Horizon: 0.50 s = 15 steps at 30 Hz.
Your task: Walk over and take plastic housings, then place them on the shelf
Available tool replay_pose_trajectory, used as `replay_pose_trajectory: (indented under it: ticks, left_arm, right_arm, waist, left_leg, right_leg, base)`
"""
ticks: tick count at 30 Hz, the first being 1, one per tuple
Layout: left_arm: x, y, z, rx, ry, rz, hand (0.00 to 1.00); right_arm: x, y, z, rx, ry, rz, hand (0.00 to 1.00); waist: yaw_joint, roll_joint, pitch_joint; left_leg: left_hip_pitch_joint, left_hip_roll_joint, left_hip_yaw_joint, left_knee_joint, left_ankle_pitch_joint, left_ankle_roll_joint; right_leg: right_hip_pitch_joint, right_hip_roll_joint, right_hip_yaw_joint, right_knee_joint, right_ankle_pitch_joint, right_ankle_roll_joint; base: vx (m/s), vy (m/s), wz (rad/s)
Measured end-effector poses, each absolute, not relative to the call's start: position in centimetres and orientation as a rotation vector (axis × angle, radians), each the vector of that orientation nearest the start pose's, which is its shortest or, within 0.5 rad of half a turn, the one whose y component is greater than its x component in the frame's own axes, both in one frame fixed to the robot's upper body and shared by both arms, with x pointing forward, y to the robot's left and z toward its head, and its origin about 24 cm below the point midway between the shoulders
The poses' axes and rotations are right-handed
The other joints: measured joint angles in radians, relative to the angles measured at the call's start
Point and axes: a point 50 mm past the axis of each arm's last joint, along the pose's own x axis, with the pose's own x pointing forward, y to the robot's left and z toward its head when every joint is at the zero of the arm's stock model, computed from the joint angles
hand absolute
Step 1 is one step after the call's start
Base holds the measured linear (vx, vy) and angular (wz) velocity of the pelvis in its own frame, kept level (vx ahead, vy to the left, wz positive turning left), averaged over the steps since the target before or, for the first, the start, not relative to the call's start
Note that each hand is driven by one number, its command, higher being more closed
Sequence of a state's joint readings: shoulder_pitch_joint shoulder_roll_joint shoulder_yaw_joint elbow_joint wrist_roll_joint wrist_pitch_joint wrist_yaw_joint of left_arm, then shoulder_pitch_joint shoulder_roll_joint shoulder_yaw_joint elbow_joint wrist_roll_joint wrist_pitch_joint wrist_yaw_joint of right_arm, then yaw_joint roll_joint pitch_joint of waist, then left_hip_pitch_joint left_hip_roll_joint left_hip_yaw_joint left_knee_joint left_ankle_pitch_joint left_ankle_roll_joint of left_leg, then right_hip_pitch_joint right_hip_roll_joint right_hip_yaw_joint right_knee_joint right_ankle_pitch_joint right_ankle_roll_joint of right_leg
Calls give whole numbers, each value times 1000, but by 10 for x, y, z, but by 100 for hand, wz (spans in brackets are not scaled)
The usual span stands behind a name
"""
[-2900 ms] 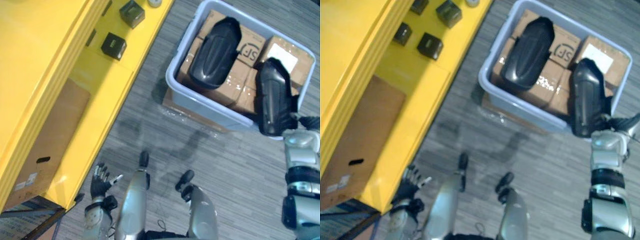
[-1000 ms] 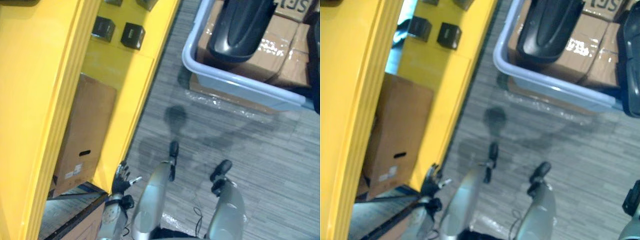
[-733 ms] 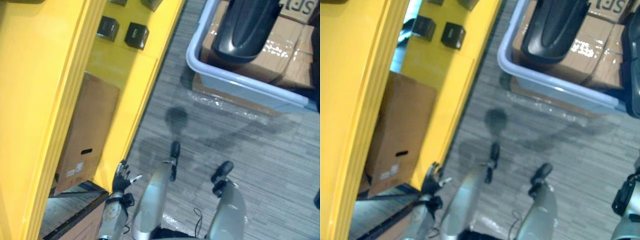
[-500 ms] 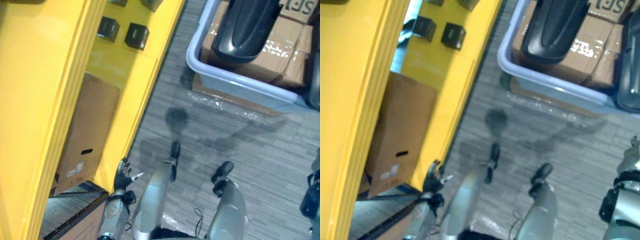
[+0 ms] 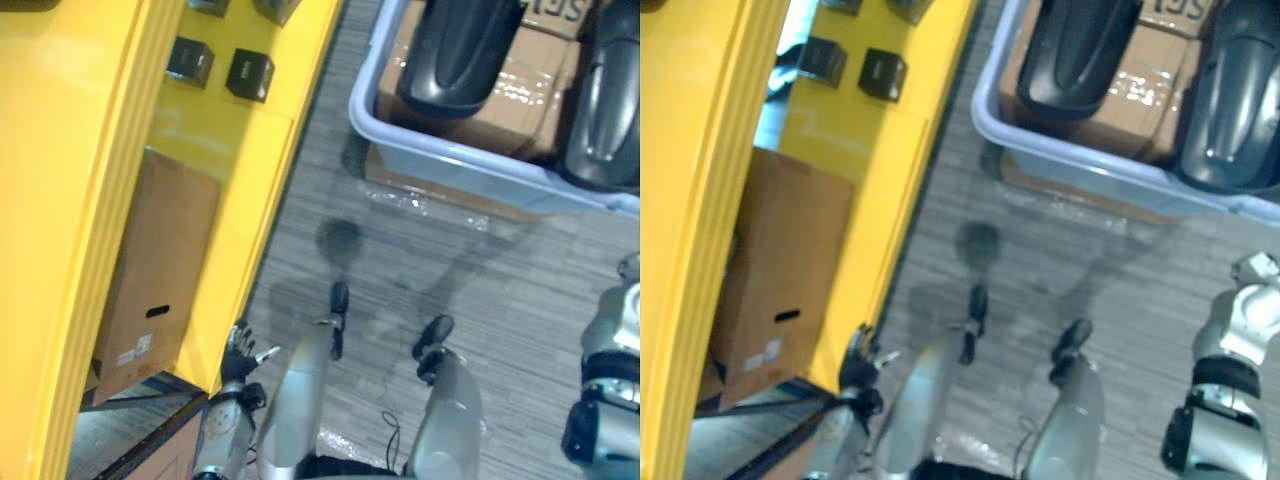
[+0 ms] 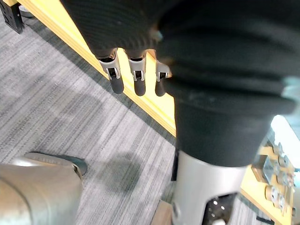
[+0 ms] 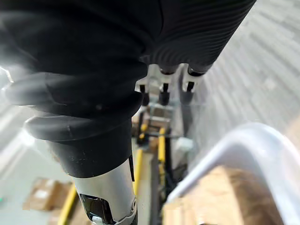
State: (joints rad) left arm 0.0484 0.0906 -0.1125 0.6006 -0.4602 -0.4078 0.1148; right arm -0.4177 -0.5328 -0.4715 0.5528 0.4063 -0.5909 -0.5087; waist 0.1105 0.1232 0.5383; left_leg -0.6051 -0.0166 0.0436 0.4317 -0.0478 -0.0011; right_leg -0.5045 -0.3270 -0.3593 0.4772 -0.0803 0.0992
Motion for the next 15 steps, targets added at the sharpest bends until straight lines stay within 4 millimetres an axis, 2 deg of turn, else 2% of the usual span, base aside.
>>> replay_pose_trajectory:
  ticks: [2,7,10,15]
  left_arm:
    - [202,183,-66,-287,261,283,0]
    - [204,186,-61,-275,252,275,0]
    - [201,187,-64,-273,275,283,0]
    - [193,189,-73,-258,341,311,0]
  right_arm:
    - [254,-360,155,155,-727,-1016,0]
    - [256,-354,153,117,-667,-1042,0]
    - [263,-354,155,140,-617,-1070,0]
    - [289,-365,181,100,-517,-1094,0]
  waist:
    - [-17,-32,-1]
    - [-29,-82,-2]
    - [-26,-88,-3]
    - [-5,-85,-4]
  left_leg:
    - [14,4,11,-5,0,0]
    - [21,13,14,-2,-1,-1]
    - [28,16,12,-3,-1,-2]
    - [27,14,-1,-10,3,-4]
  right_leg:
    - [3,3,9,0,0,0]
    - [9,13,14,-1,2,-3]
    - [21,16,11,-6,4,-5]
    - [30,19,0,-22,13,-6]
  base:
    - [26,-1,-13]
    - [11,-2,-5]
    - [0,0,0]
    - [-9,12,5]
